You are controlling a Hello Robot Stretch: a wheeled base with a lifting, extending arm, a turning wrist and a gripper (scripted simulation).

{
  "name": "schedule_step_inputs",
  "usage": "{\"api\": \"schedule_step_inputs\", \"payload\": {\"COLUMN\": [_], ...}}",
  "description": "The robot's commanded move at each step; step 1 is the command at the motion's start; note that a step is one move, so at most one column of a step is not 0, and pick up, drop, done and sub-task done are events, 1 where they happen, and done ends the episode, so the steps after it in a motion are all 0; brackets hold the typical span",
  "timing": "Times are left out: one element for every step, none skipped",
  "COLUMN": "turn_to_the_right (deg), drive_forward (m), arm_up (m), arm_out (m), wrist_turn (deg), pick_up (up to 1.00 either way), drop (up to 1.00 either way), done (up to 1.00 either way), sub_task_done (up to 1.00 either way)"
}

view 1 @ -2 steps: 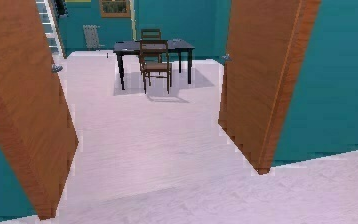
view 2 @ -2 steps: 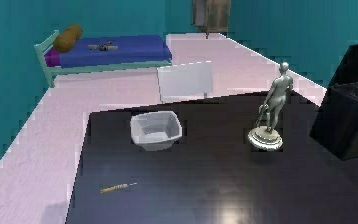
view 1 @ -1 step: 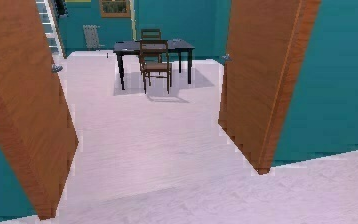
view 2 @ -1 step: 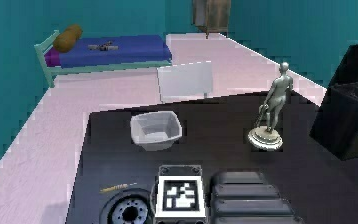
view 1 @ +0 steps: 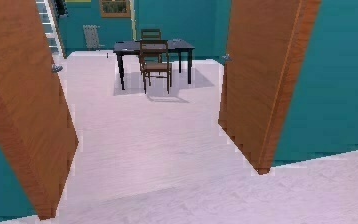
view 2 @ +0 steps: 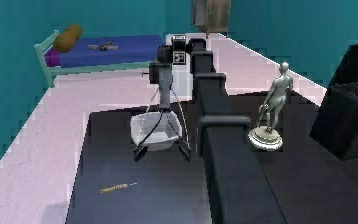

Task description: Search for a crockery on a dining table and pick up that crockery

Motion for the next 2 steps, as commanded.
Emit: {"api": "schedule_step_inputs", "payload": {"turn_to_the_right": [0.0, 0.0], "drive_forward": [0.00, 0.00], "arm_up": [0.00, 0.00], "arm_out": [0.00, 0.00], "wrist_turn": [45.0, 45.0], "pick_up": [0.00, 0.00], "drop": [0.00, 0.00], "done": [0.00, 0.00], "sub_task_done": [0.00, 0.00]}}
